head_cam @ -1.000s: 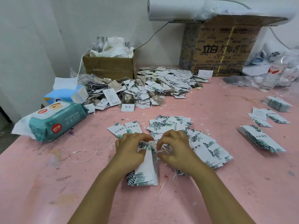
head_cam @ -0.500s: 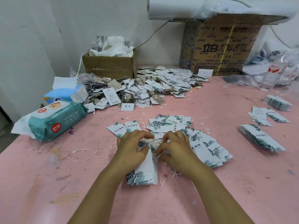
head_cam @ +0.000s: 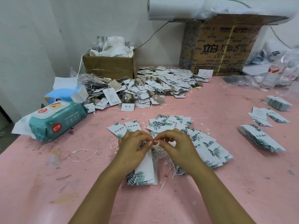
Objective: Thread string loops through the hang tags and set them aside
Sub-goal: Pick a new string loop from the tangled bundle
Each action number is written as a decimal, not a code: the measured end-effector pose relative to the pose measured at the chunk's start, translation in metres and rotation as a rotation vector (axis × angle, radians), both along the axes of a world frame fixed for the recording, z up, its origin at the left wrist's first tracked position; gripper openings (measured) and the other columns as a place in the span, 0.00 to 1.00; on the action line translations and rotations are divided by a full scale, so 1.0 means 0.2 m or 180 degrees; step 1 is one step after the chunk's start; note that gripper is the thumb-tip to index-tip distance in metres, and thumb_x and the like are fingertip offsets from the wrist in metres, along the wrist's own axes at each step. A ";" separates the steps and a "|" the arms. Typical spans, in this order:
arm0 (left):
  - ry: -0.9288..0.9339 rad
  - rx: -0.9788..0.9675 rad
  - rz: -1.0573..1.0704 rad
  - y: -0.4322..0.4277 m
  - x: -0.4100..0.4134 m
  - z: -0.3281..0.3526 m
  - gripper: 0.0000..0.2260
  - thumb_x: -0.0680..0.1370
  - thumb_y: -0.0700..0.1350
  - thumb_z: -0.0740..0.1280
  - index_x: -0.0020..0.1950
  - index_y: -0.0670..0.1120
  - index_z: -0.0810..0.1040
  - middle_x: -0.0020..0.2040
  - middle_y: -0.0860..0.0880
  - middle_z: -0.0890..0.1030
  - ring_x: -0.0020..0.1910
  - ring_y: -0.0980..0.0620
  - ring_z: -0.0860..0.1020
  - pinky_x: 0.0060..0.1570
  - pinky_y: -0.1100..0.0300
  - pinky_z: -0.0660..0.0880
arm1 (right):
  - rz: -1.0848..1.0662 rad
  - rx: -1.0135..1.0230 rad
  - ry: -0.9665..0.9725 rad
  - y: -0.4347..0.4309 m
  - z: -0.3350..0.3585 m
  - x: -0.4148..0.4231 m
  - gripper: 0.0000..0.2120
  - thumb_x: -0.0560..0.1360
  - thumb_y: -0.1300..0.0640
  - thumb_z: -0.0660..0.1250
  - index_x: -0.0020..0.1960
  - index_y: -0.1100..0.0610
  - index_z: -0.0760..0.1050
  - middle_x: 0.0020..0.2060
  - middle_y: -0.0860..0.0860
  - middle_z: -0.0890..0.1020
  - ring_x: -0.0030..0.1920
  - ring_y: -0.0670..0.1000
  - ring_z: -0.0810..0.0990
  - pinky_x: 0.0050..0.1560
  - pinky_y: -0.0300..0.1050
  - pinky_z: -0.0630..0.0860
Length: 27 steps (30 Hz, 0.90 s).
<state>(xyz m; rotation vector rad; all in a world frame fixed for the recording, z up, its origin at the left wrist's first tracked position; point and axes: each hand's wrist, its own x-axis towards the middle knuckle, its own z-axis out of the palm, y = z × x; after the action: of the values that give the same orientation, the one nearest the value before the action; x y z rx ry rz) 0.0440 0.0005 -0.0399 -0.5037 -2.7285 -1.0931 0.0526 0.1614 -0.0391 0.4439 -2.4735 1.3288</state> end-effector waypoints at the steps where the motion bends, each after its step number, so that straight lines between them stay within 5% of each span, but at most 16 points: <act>1: -0.0011 0.0044 -0.0030 0.00 0.00 0.00 0.06 0.78 0.47 0.64 0.51 0.52 0.81 0.51 0.61 0.75 0.60 0.52 0.67 0.59 0.56 0.58 | 0.0004 -0.0061 -0.0054 0.00 0.00 0.00 0.05 0.71 0.61 0.71 0.45 0.53 0.82 0.37 0.45 0.80 0.43 0.44 0.76 0.45 0.32 0.70; 8: 0.0127 0.0019 -0.0033 0.00 0.01 0.01 0.09 0.76 0.52 0.66 0.53 0.52 0.80 0.54 0.57 0.77 0.60 0.54 0.67 0.58 0.58 0.58 | 0.0056 -0.0165 -0.0202 -0.01 0.01 0.02 0.07 0.71 0.63 0.71 0.48 0.56 0.83 0.39 0.50 0.80 0.39 0.32 0.75 0.43 0.25 0.68; 14: 0.0392 -0.0021 0.0068 0.00 0.01 0.01 0.07 0.78 0.49 0.64 0.49 0.50 0.80 0.49 0.59 0.76 0.58 0.54 0.68 0.52 0.61 0.56 | 0.0025 -0.0227 -0.0350 -0.02 0.03 0.03 0.07 0.72 0.62 0.70 0.47 0.54 0.83 0.41 0.51 0.83 0.42 0.43 0.79 0.44 0.31 0.73; 19: 0.0526 0.0447 0.0096 -0.01 0.01 0.02 0.05 0.77 0.48 0.66 0.43 0.49 0.80 0.42 0.60 0.76 0.51 0.51 0.74 0.55 0.52 0.65 | -0.0145 -0.0170 -0.0140 -0.01 0.04 0.03 0.04 0.70 0.58 0.70 0.45 0.52 0.81 0.38 0.44 0.76 0.40 0.37 0.70 0.41 0.28 0.65; 22: 0.0439 0.0922 0.0007 -0.01 0.03 0.04 0.08 0.75 0.44 0.69 0.38 0.55 0.77 0.40 0.60 0.78 0.48 0.55 0.75 0.51 0.59 0.68 | 0.0151 -0.0521 -0.0416 0.00 0.05 0.04 0.10 0.69 0.53 0.67 0.50 0.46 0.78 0.35 0.43 0.76 0.36 0.42 0.71 0.40 0.33 0.69; 25: 0.0238 0.1220 -0.0108 0.00 0.04 0.05 0.09 0.74 0.42 0.69 0.38 0.56 0.78 0.40 0.57 0.79 0.48 0.55 0.75 0.50 0.63 0.69 | 0.0480 -0.0602 -0.0883 -0.02 0.03 0.04 0.16 0.73 0.61 0.68 0.56 0.45 0.74 0.29 0.45 0.79 0.31 0.45 0.74 0.35 0.38 0.71; 27: 0.0165 0.1284 -0.0163 0.01 0.04 0.06 0.08 0.74 0.42 0.69 0.38 0.55 0.79 0.40 0.55 0.79 0.47 0.55 0.75 0.49 0.66 0.67 | 0.0542 -0.0526 -0.1032 -0.04 0.02 0.04 0.11 0.75 0.61 0.66 0.53 0.47 0.76 0.26 0.47 0.79 0.29 0.49 0.74 0.32 0.40 0.70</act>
<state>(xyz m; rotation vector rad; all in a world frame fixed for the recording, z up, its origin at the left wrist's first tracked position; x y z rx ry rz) 0.0525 0.0017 -0.0285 -0.5286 -2.3689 -1.5672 0.0605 0.1535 -0.0350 0.4369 -2.5957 1.7841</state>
